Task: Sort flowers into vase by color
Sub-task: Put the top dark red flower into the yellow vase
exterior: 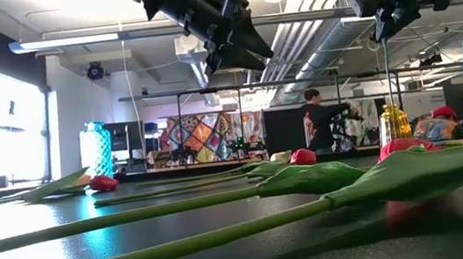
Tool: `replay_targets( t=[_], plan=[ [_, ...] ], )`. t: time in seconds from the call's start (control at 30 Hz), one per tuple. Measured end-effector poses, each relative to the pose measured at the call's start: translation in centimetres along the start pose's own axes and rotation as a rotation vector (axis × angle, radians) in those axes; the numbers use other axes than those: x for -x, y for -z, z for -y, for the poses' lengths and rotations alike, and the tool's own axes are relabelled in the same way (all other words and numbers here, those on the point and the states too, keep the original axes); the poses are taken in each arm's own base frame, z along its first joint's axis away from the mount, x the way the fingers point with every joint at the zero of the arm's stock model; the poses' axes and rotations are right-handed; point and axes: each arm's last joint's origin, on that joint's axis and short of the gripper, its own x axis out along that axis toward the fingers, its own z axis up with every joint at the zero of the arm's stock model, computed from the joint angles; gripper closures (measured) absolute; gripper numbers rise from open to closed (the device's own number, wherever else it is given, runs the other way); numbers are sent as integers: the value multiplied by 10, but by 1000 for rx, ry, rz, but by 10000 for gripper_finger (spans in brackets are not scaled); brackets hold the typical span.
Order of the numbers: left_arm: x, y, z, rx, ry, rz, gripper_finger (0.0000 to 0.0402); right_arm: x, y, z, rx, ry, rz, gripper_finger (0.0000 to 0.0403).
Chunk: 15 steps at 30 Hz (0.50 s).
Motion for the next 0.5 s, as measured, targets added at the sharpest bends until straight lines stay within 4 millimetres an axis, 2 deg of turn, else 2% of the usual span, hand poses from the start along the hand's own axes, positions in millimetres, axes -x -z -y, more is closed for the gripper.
replay_targets(
  t=[0.23, 0.5],
  plan=[
    [0, 0, 0, -5, 0, -1, 254, 0, 0, -1, -22, -16, -9, 275],
    [0, 0, 0, -6, 0, -1, 254, 0, 0, -1, -21, -26, -14, 241]
  ],
)
